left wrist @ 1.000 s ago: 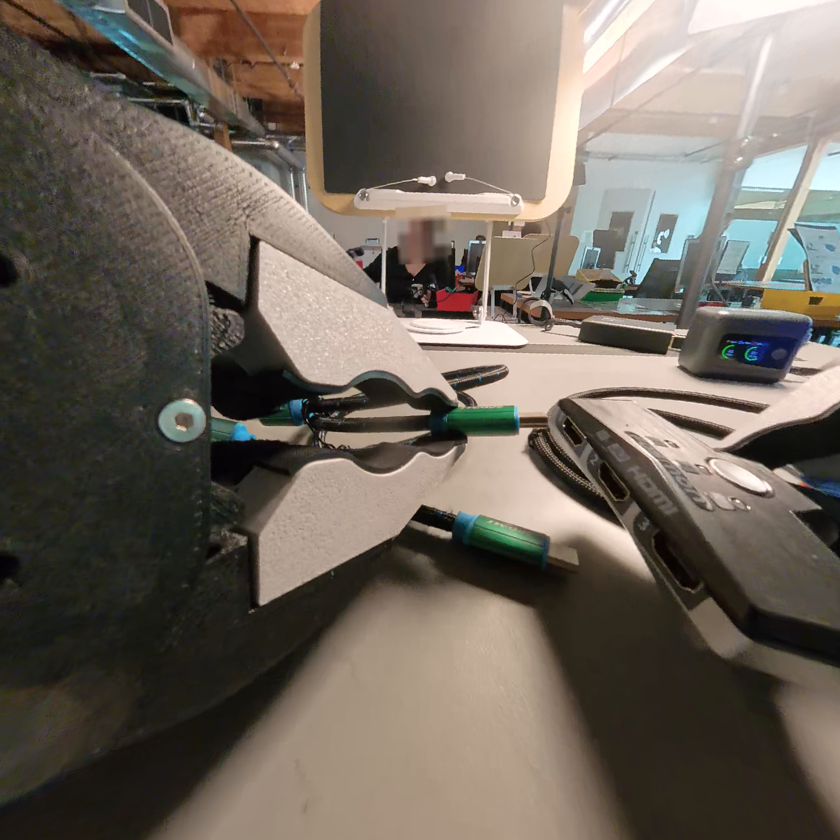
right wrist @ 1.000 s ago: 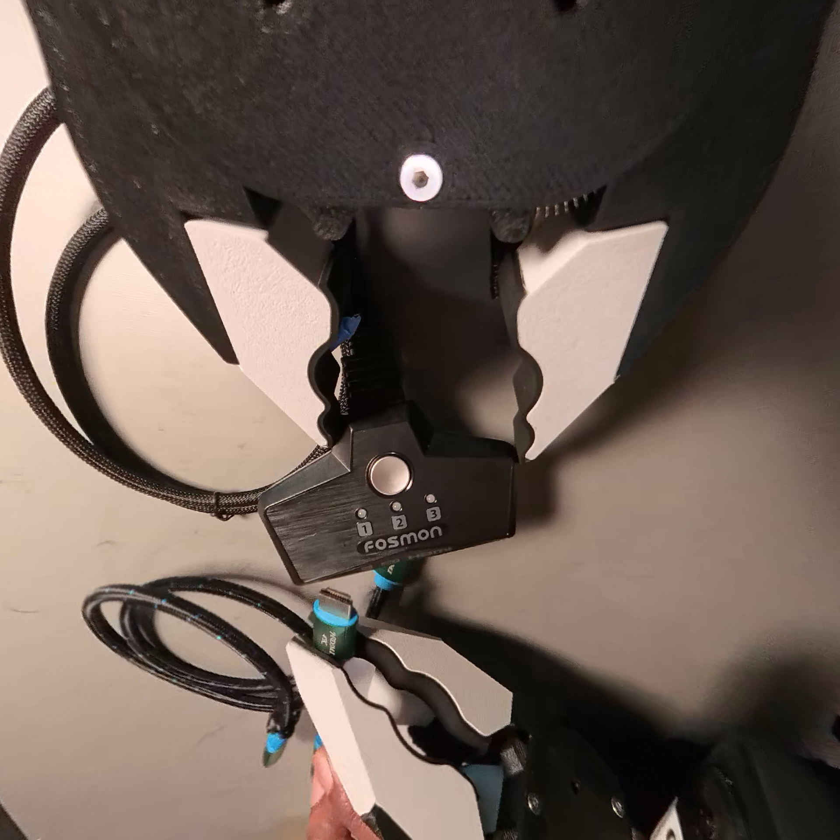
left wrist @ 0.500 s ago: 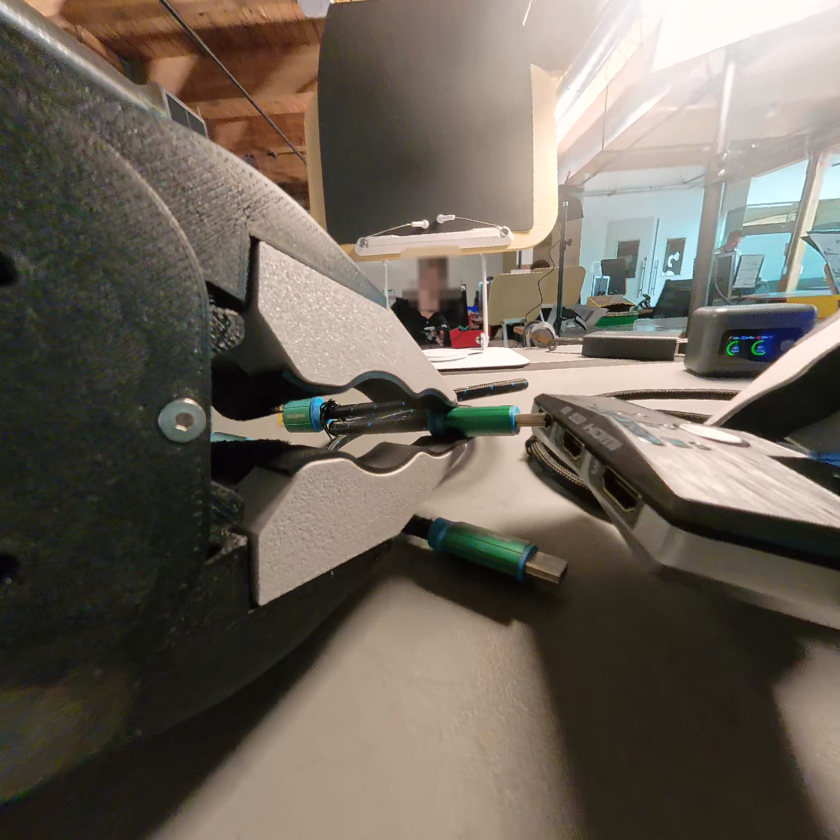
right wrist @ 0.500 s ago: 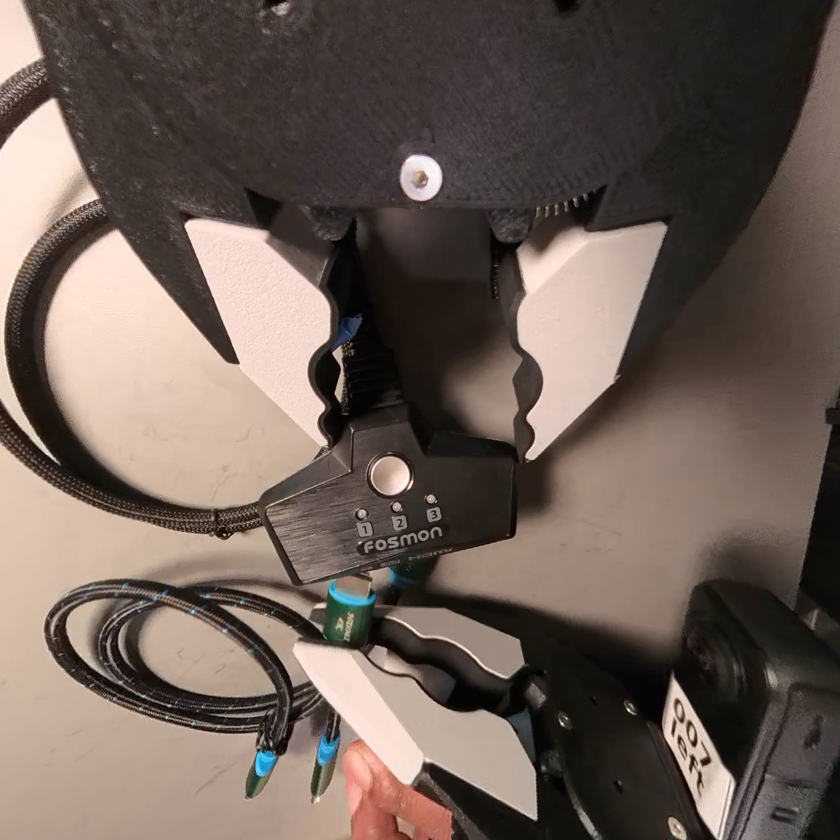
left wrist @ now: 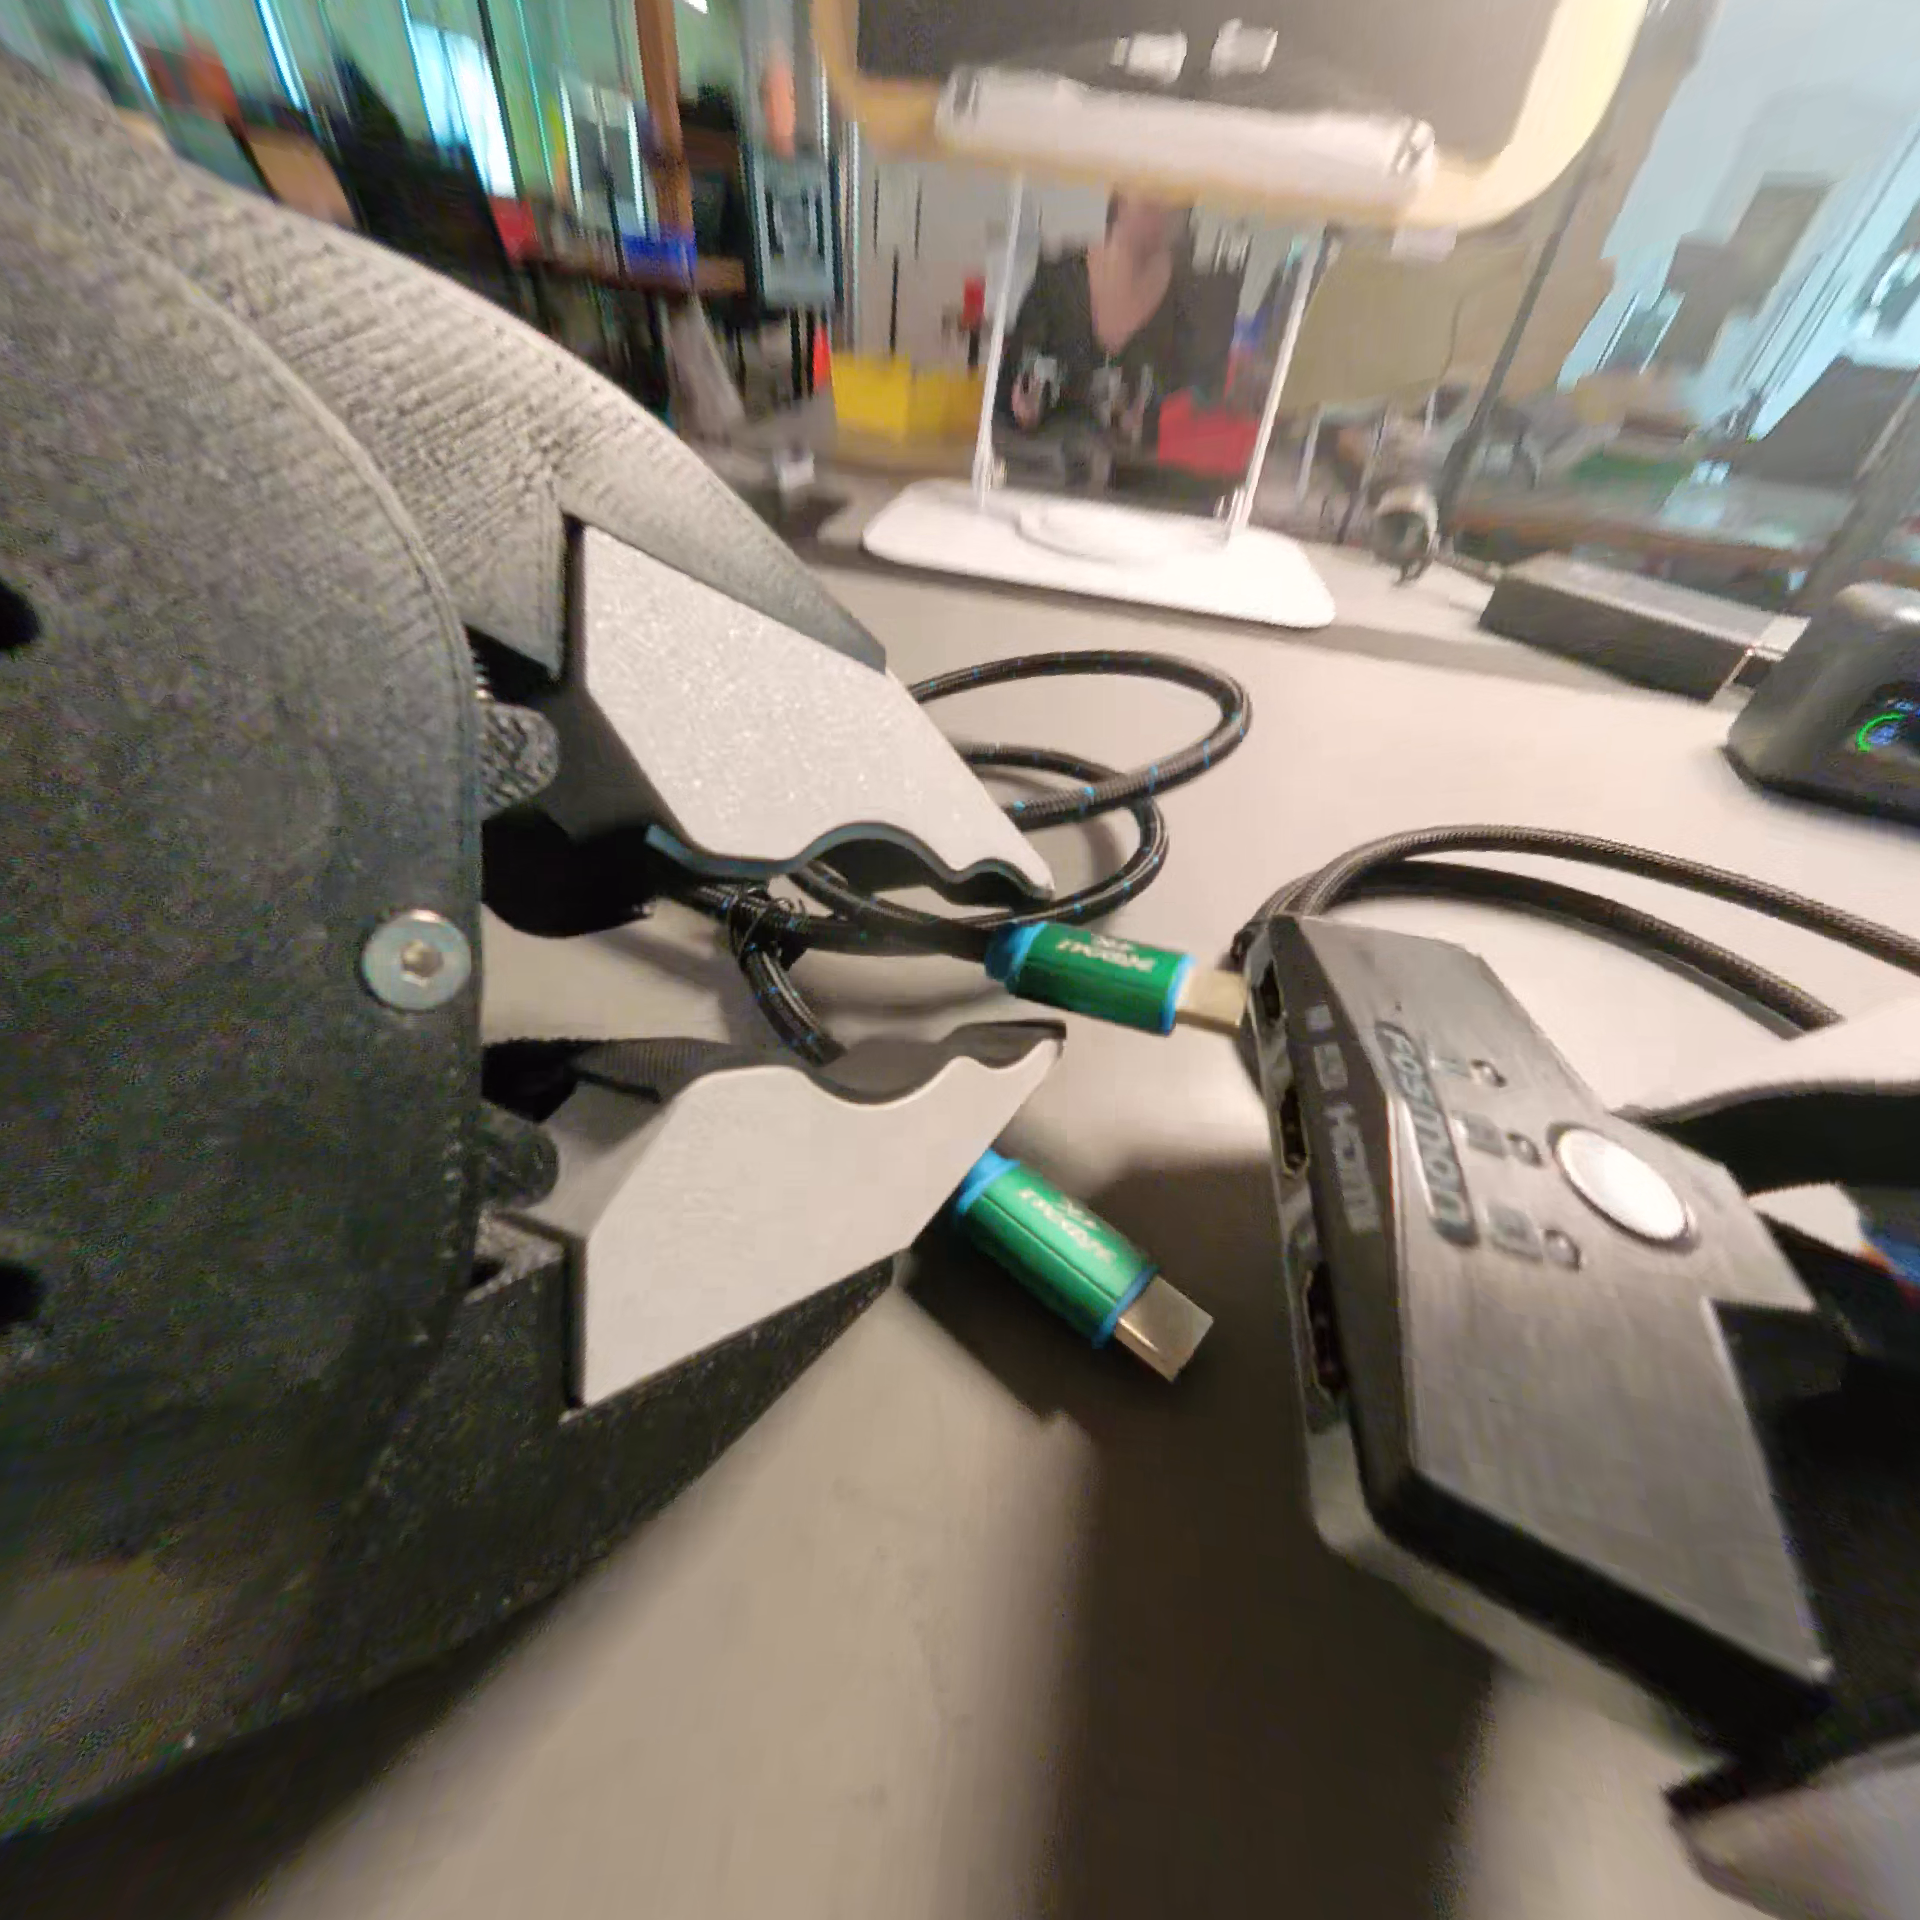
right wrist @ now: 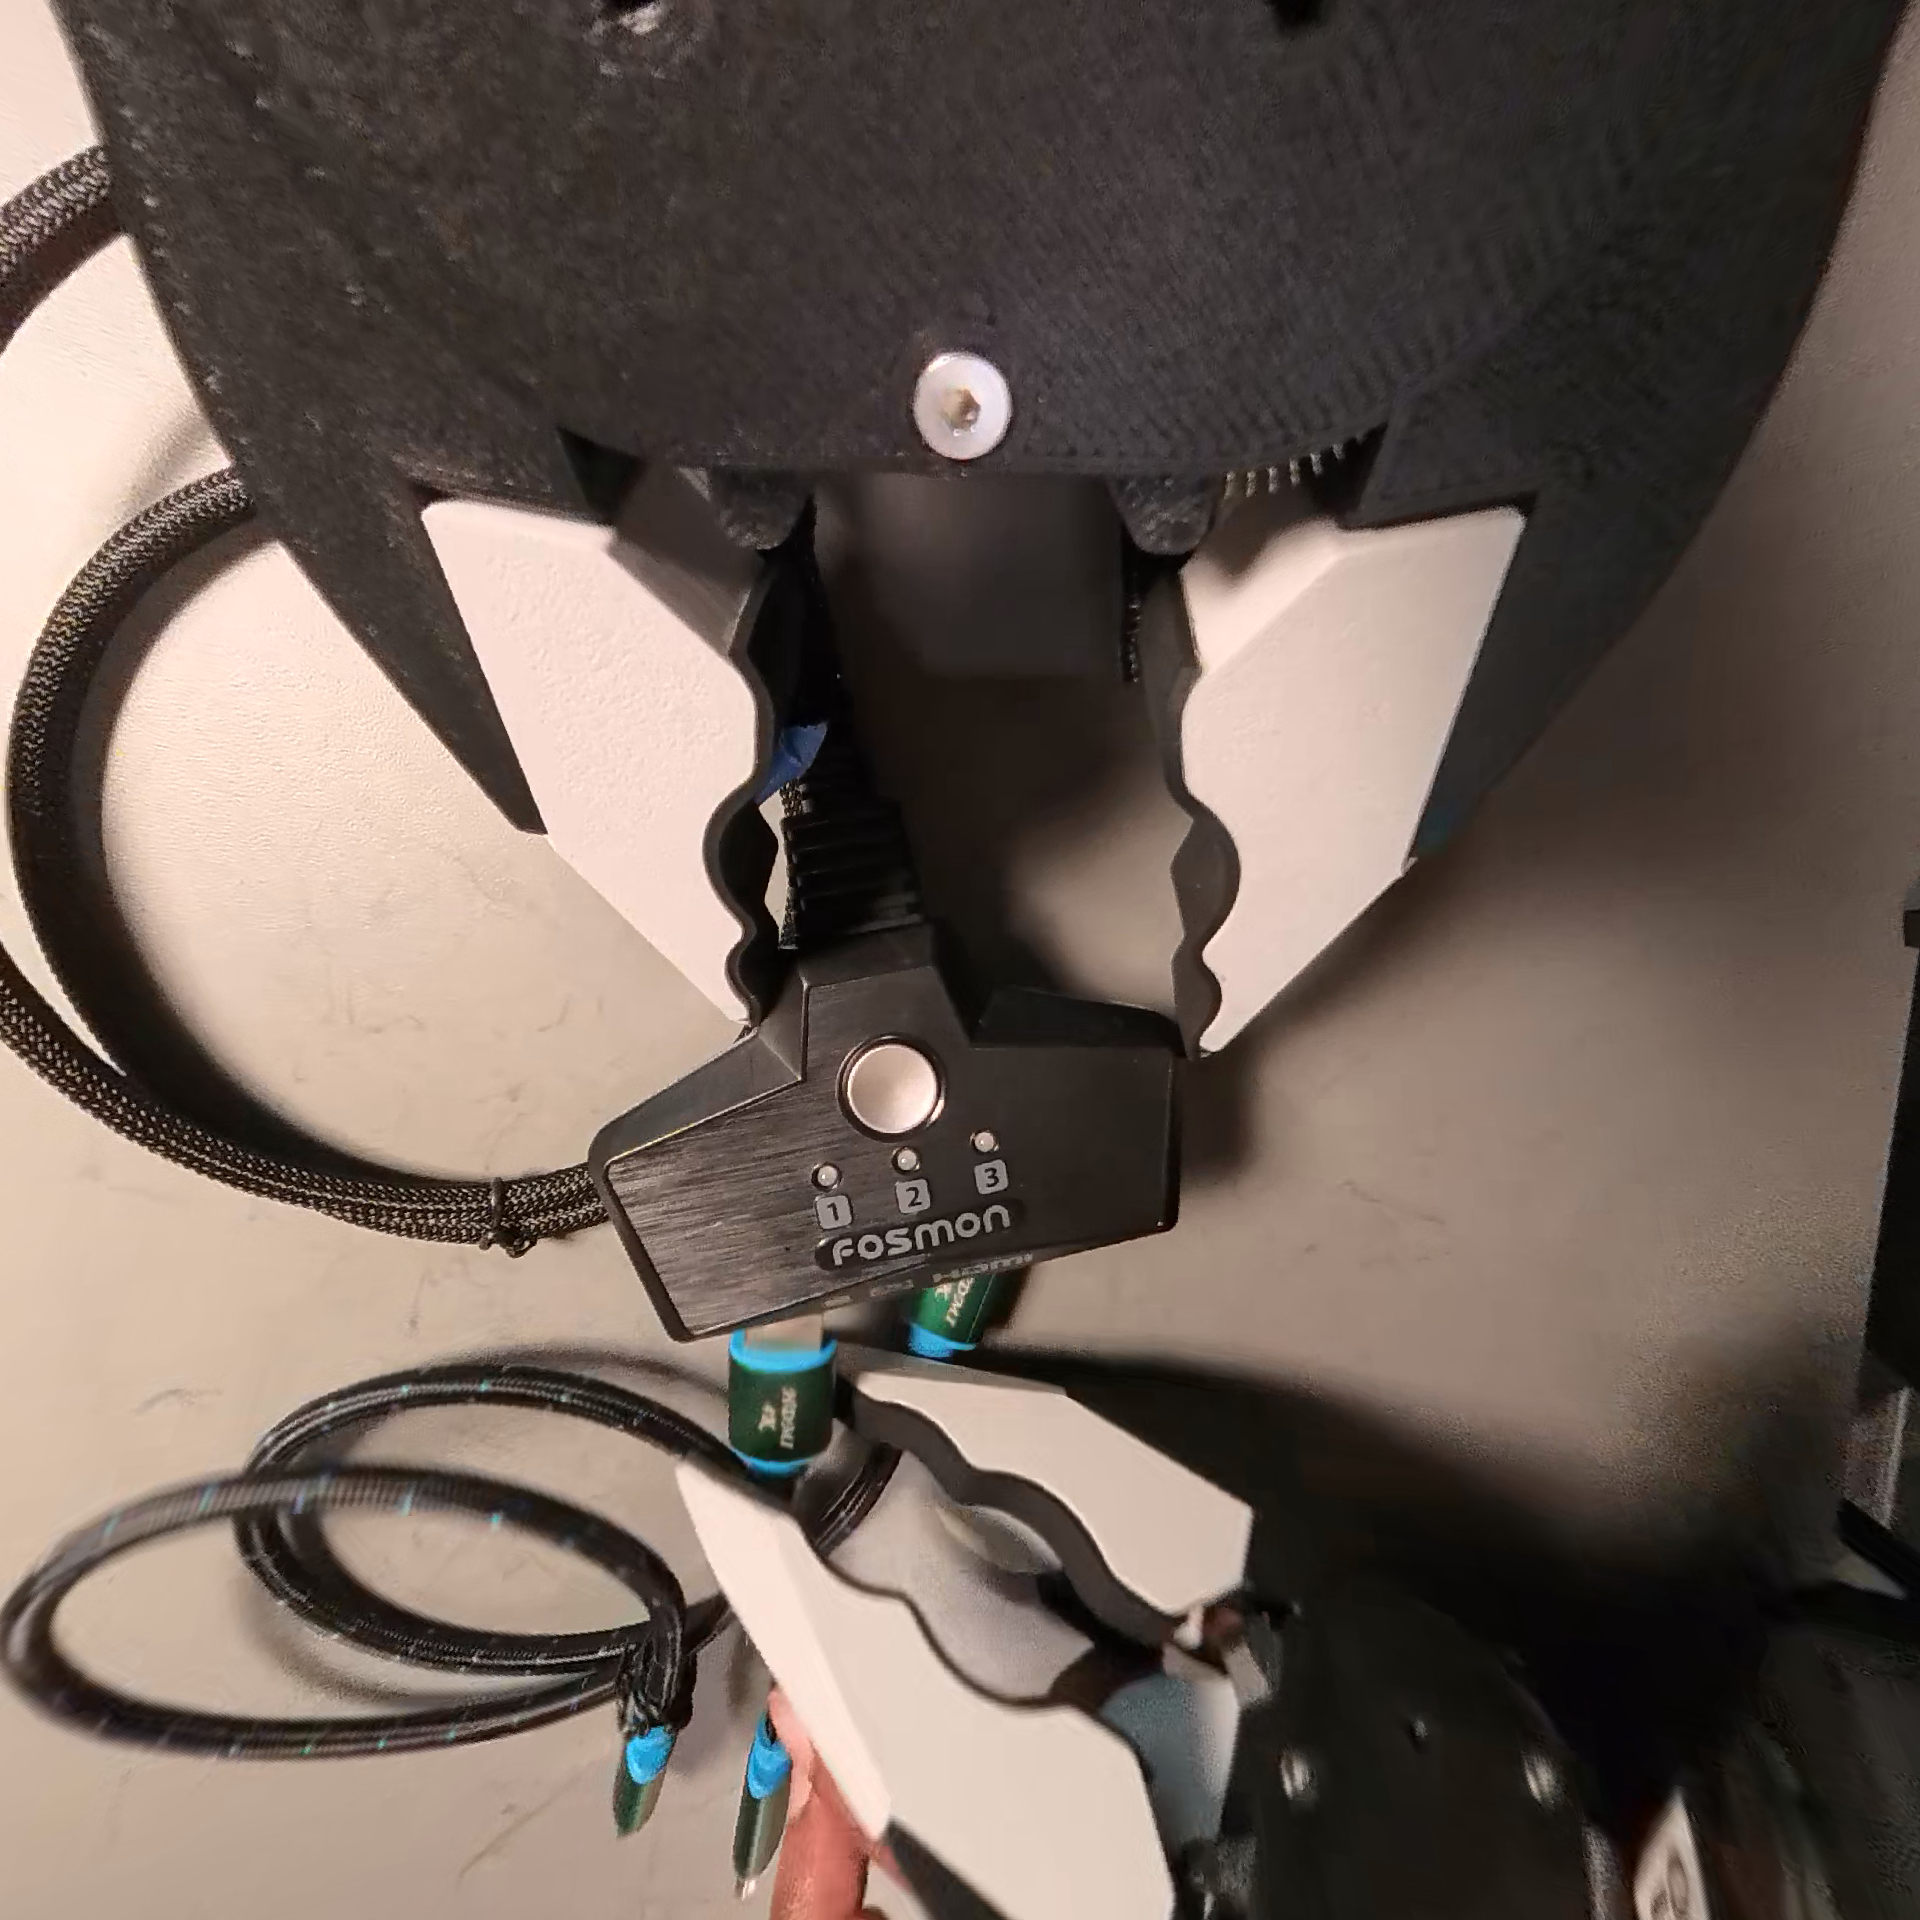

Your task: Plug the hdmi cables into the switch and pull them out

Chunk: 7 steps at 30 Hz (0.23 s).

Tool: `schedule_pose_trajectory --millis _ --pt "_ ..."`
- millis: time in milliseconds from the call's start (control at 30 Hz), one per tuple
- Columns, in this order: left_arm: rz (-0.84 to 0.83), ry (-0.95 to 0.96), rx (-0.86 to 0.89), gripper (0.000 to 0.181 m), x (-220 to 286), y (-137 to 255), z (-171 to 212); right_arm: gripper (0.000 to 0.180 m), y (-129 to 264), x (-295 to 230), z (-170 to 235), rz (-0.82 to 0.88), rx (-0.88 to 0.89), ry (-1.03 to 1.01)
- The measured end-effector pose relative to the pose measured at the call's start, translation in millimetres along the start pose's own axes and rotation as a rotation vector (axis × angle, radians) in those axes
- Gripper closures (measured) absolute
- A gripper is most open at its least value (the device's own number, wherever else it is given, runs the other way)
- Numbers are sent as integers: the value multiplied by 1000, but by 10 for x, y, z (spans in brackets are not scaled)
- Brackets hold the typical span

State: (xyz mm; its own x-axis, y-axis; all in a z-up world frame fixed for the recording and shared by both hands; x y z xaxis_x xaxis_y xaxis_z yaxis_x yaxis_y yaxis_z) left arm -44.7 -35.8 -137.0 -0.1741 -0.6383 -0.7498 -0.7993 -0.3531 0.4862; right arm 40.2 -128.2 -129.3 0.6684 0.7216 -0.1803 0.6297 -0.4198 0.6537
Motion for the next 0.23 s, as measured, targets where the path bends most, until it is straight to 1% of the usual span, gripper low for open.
schedule_pose_trajectory --millis 100,233 --pt "148 121 55 148 -38 70 46 101 2 -1 1 -4 -1 3" --pt "397 254 107 147 -85 143 116 101 5 2 1 -14 -2 5"
Point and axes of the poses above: each gripper's, where its closed fingertips meet, y back along the fingers, z out of its underside, x = y × z across the jaws, the point moved 5 cm from there along y, back along the fingers, and after that the axes turned 1 degree about -z, right-handed, at the moved point
